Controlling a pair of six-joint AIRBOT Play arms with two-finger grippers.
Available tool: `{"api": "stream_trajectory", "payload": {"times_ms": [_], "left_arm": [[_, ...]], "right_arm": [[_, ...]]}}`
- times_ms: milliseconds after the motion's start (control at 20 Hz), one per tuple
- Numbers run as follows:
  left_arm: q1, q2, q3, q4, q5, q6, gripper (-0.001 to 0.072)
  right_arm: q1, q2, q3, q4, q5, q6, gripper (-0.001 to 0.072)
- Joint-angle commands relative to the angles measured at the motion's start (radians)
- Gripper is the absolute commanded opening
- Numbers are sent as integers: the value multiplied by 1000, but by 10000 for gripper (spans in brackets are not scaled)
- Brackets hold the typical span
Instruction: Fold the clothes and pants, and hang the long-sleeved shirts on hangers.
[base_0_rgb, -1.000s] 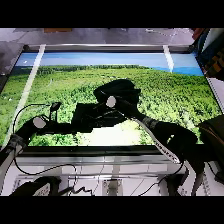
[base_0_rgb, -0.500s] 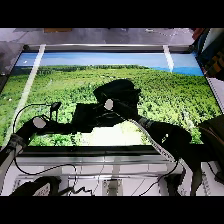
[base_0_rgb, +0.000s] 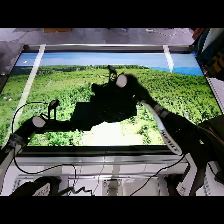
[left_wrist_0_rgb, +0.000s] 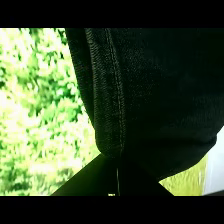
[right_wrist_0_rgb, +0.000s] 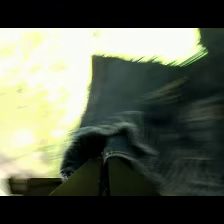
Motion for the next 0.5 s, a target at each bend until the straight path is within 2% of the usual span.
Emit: {"api": "stream_trajectory", "payload": {"times_ms": [0, 100, 300, 450], "left_arm": [[29, 1, 58, 0, 53, -48, 21], [81, 1, 121, 0, 68, -103, 21], [225, 1, 265, 0, 74, -111, 21], [354, 1, 332, 0, 78, -110, 21]], "right_arm": [[-190, 85, 97, -215, 303, -176, 49], [-327, 171, 95, -300, 372, -268, 49], [-598, 309, 89, -351, 420, -504, 50], [-792, 372, 44, -358, 420, -537, 49]]}}
